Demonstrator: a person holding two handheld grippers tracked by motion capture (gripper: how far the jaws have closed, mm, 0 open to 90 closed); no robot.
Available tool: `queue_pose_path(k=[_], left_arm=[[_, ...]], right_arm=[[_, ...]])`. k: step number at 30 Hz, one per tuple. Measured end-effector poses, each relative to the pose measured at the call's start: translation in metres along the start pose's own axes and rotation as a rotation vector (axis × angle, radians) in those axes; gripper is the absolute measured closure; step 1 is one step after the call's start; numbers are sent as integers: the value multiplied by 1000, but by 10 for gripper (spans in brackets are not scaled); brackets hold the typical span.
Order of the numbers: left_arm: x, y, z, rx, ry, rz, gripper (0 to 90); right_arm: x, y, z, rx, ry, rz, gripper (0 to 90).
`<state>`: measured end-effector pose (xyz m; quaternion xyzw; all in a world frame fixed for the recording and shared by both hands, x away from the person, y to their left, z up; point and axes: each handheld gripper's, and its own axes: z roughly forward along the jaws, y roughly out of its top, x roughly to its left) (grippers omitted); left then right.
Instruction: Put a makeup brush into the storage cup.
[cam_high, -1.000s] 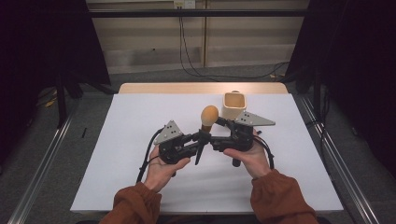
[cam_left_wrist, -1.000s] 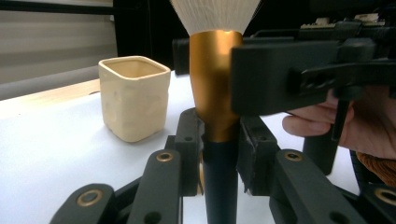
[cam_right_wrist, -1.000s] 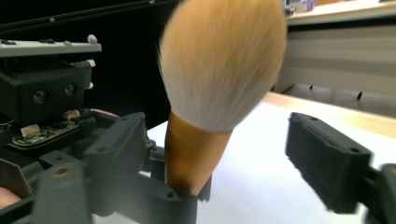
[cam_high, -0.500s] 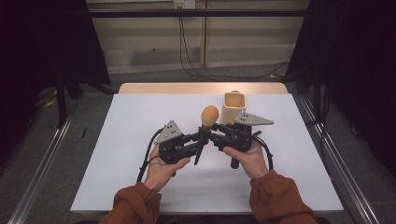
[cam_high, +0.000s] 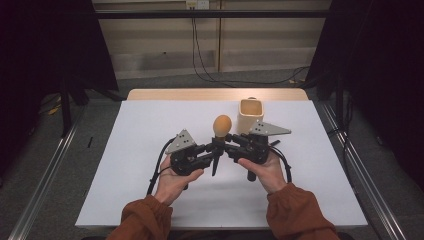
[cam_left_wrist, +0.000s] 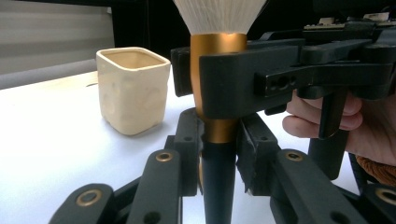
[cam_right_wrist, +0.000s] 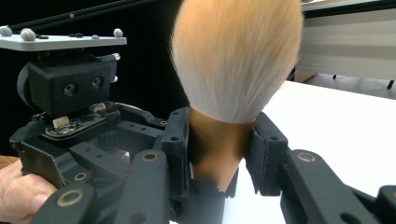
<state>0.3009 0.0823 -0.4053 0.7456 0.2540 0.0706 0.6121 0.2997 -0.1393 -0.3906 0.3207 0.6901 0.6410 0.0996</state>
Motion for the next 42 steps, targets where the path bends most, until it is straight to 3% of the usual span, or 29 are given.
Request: queue_pose_path(k=[15, 27, 30, 36, 39, 42], left_arm=[[0, -3, -3, 9, 38, 1, 598], [3, -6, -9, 29, 88, -6, 359], [6, -7, -12, 32, 95, -27, 288], [8, -7, -18, 37, 128, -17, 165], [10, -7, -21, 37, 144, -7, 114], [12, -7, -26, 29, 148, -23, 88]], right_arm=[[4, 3, -1, -12, -14, -64, 646], [1, 6, -5, -28, -35, -83, 647], [0, 6, -7, -31, -44, -86, 646], [-2, 4, -9, -30, -54, -90, 647], [-2, 4, -10, -32, -59, -95, 647], [-2, 4, -12, -34, -65, -98, 646]])
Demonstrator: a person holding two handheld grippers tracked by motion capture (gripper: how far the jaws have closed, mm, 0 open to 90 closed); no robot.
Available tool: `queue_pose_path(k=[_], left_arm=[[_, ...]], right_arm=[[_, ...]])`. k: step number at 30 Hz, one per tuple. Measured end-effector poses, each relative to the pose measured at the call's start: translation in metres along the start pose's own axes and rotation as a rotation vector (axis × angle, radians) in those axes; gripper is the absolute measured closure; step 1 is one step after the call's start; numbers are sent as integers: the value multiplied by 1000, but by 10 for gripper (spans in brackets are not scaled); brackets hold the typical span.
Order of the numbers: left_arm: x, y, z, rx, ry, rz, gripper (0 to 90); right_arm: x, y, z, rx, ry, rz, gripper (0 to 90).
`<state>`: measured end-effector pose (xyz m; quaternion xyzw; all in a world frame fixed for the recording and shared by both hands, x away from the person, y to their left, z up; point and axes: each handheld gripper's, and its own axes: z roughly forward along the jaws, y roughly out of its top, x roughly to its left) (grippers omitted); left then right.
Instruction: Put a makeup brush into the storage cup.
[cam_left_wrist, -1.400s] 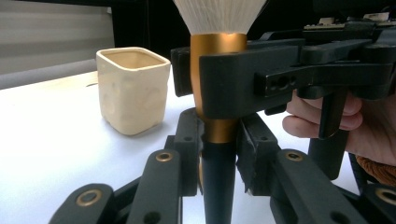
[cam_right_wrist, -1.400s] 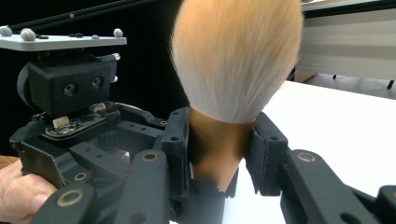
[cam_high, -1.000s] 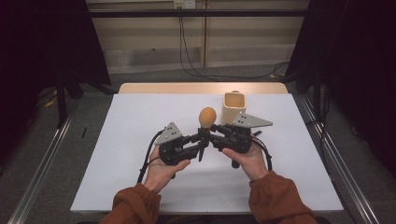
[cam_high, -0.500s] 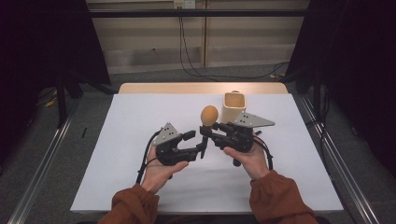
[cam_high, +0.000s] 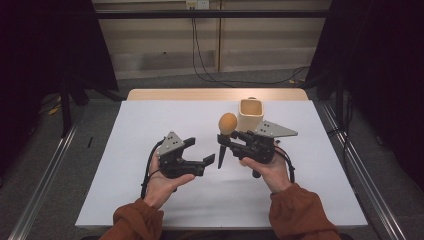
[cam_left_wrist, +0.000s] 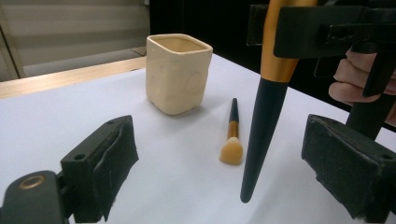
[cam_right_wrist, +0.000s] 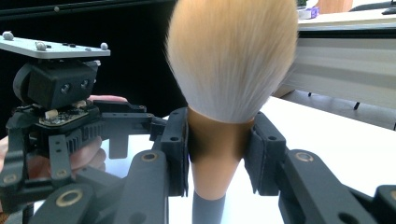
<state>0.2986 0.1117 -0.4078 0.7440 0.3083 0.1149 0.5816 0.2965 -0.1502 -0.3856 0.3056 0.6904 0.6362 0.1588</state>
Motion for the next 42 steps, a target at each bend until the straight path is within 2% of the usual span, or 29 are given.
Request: queue_pose_path(k=[4, 7, 12, 15, 19, 20, 22, 24, 26, 28, 30, 36, 38, 42], left_arm=[[5, 0, -6, 9, 22, -1, 56], [10, -1, -12, 20, 31, 19, 45], [16, -3, -22, 15, 41, 13, 60], [20, -6, -29, 22, 65, 26, 64], [26, -8, -37, 27, 101, 24, 56], [27, -9, -39, 20, 115, 12, 56], [31, -9, -45, -12, 115, -24, 56], [35, -10, -51, -39, 135, -25, 55], [39, -12, -57, -47, 134, -41, 55], [42, -15, -61, -45, 148, -22, 55], [45, -19, -66, -50, 145, -24, 54], [49, -26, -78, -60, 188, 10, 50], [51, -28, -82, -64, 199, 3, 47], [56, -33, -94, -68, 218, 14, 42]], right_arm=[[-2, 0, -3, 1, -12, -4, 647], [-5, 0, -6, 3, -23, -8, 647], [-9, 1, -11, 1, -41, -15, 646], [-13, 2, -14, -4, -55, -17, 647], [-18, 4, -20, -12, -69, -20, 646], [-19, 4, -21, -12, -73, -20, 646], [-23, 6, -24, -16, -86, -21, 647], [-26, 7, -26, -19, -94, -23, 646], [-28, 8, -27, -20, -101, -23, 646], [-31, 9, -29, -22, -109, -26, 646], [-34, 11, -30, -28, -117, -26, 646], [-39, 17, -32, -33, -127, -36, 647], [-40, 19, -32, -29, -134, -40, 646], [-45, 22, -32, -30, -152, -45, 646]])
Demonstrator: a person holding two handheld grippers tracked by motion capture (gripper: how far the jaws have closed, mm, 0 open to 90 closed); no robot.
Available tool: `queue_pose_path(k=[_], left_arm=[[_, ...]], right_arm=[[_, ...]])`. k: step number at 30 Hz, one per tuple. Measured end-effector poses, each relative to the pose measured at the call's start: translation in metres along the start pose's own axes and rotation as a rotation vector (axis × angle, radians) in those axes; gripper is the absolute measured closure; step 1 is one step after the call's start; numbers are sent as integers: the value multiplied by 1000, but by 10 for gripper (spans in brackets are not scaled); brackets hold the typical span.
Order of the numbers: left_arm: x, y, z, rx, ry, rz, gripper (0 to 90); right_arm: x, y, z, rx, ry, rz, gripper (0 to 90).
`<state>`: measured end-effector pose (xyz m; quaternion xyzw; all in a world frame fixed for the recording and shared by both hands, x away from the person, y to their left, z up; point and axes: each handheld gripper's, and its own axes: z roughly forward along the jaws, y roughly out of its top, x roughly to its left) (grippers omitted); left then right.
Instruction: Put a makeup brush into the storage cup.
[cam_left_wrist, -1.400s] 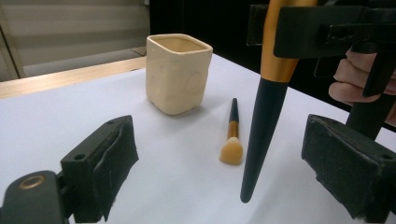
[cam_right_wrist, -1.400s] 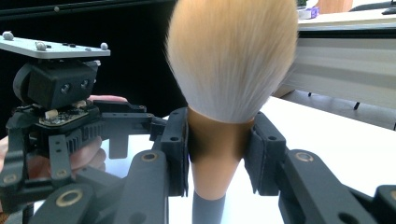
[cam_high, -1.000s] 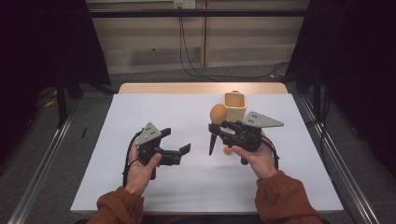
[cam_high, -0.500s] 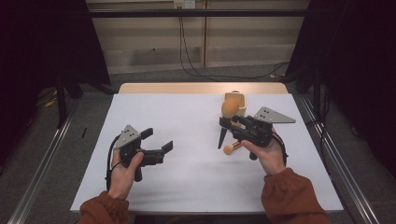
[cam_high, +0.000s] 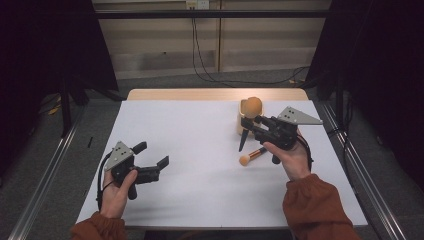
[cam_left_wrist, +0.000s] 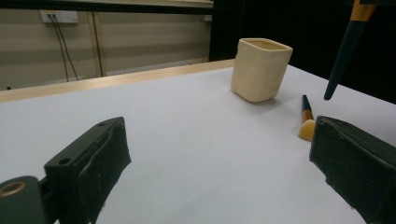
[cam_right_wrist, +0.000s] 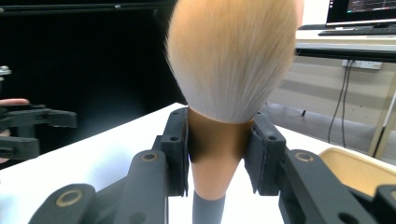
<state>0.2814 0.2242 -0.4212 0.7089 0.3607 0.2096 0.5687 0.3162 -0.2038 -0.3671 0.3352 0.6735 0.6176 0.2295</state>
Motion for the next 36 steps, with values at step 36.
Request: queue_pose_path(k=[36], left_arm=[[9, -21, -27, -6, 3, 55, 26]], right_arm=[[-53, 59, 14, -44, -157, -32, 646]])
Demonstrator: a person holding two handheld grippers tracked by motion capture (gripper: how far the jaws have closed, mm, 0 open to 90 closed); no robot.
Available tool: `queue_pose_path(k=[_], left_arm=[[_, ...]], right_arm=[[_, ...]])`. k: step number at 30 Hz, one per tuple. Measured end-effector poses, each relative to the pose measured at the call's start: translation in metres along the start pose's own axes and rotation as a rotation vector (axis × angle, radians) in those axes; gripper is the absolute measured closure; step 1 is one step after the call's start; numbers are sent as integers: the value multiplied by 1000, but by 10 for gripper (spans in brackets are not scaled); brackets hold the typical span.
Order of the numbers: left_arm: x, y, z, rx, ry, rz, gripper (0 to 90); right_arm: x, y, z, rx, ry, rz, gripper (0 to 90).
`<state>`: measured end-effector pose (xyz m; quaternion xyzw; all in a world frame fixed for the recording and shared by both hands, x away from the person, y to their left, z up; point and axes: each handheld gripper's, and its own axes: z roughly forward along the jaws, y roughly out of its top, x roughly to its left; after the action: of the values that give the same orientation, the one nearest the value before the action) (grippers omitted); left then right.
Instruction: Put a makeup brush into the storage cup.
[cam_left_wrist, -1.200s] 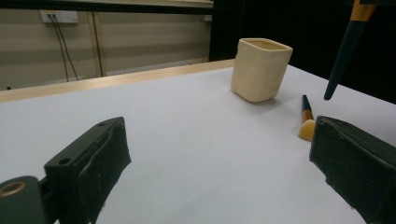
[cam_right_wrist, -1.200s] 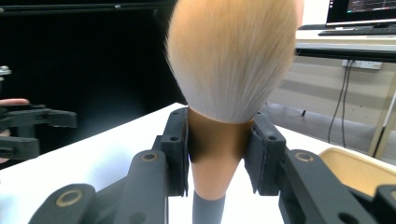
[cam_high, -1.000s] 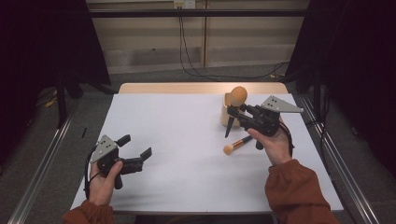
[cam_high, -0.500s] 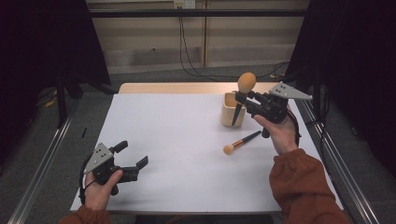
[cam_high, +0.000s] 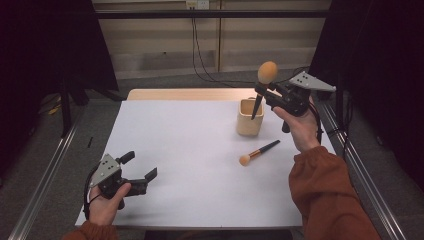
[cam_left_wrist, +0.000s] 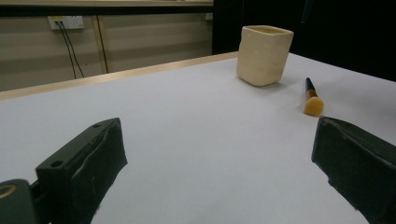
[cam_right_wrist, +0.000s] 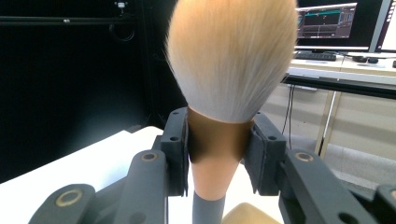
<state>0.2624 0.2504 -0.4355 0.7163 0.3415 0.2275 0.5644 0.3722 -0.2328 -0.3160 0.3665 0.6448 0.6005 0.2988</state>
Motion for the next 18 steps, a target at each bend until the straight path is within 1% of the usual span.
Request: queue_pose_path(k=[1, 3, 4, 5, 6, 7, 8, 9, 11, 16, 18], left_arm=[[0, 0, 0, -1, 5, -2, 25], [1, 0, 0, -4, 1, -7, 24], [0, 0, 0, -3, 8, -1, 24], [1, 0, 0, -9, 0, -7, 23], [1, -1, 0, -13, -8, -25, 20], [0, -1, 1, -1, 8, -10, 19], [0, -1, 1, 3, 8, -4, 18], [0, -1, 1, 2, -3, -8, 18], [0, -1, 1, 2, 2, -2, 20], [1, -1, 1, -4, 9, -13, 20], [0, -1, 1, 2, 10, -3, 19]], right_arm=[[-2, 3, 1, -3, -6, -5, 646], [-3, 7, 3, -2, -10, -12, 646], [-4, 9, 4, -7, -11, -17, 646], [-5, 11, 4, -11, -16, -22, 646], [-5, 13, 5, -10, -19, -24, 646], [-6, 13, 7, -14, -19, -26, 645], [-7, 14, 9, -13, -22, -26, 646], [-7, 14, 10, -11, -24, -28, 646], [-8, 13, 14, -4, -31, -32, 645], [-14, 12, 25, 15, -41, -47, 645], [-16, 12, 27, 19, -46, -48, 645]])
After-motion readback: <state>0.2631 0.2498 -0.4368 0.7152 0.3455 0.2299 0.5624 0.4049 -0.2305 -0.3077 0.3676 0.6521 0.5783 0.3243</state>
